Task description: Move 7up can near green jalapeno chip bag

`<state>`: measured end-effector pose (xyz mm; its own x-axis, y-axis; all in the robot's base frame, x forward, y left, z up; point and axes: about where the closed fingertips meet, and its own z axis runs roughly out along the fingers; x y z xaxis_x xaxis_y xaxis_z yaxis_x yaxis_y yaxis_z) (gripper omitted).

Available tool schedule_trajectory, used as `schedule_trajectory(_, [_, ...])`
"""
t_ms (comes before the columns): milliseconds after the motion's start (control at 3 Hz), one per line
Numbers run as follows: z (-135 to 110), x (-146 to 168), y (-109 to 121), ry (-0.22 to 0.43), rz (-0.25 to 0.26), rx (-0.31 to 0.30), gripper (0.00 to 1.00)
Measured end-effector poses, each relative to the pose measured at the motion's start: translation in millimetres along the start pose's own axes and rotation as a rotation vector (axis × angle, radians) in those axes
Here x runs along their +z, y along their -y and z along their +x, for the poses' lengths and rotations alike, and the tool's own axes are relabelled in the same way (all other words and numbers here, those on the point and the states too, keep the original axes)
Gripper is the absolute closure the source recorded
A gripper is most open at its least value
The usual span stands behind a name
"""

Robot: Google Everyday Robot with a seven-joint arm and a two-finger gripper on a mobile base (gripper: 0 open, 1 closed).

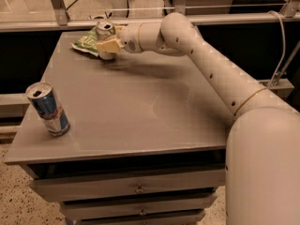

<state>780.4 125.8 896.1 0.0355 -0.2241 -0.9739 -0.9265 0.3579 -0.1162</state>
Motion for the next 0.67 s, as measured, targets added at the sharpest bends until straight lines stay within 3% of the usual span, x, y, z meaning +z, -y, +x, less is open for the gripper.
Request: schedule_trajectory(667, [17.5,4.3,17.6,-0.046,0.046,-0.020,0.32])
